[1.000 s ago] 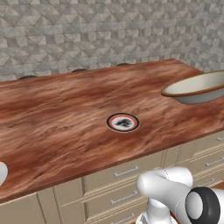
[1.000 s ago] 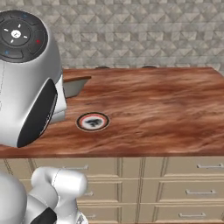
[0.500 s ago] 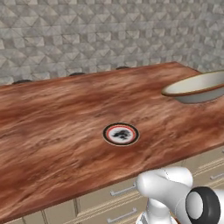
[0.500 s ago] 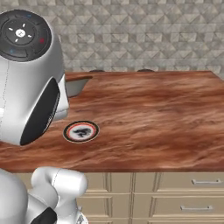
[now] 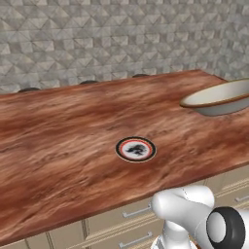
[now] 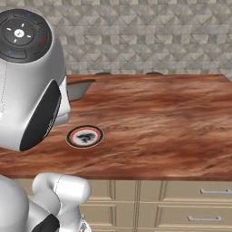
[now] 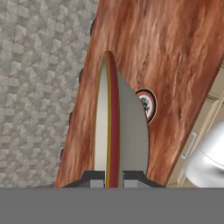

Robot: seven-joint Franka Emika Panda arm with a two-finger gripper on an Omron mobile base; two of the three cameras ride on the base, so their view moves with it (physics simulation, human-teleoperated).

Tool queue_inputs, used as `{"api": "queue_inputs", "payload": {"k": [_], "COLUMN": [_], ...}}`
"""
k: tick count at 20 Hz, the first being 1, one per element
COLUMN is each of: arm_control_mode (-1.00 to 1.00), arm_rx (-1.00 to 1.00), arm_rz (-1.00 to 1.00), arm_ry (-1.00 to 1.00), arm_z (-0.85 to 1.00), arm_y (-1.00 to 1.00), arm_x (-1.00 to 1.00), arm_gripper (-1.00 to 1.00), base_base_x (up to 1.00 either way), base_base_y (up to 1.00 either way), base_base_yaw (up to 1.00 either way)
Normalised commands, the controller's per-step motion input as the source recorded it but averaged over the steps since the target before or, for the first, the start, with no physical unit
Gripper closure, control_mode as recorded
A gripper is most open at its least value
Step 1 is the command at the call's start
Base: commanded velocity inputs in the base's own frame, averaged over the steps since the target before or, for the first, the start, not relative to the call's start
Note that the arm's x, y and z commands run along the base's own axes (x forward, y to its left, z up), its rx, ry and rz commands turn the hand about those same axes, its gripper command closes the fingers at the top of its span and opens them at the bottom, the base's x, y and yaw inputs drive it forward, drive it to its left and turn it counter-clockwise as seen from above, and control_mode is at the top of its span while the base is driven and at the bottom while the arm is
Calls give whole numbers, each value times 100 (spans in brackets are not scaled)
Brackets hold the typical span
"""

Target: Move the bowls from the cabinet to the plates on the dining table.

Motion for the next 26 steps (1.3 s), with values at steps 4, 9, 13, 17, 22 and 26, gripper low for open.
{"api": "queue_inputs", "payload": {"k": [4,9,13,17,22,26], "arm_control_mode": [100,100,-100,-100,-100,-100], "arm_rx": [0,0,3,4,-2,0], "arm_rz": [0,0,10,14,12,11], "arm_ry": [0,0,-6,-11,-6,0], "arm_z": [0,0,-24,-39,-46,-43], "arm_y": [0,0,-7,0,5,5], "arm_x": [0,0,19,5,14,29], "arm_gripper": [100,100,100,100,100,100], "base_base_x": [53,45,0,0,0,0], "base_base_y": [-6,-11,0,0,0,0], "base_base_yaw": [8,11,0,0,0,0]}}
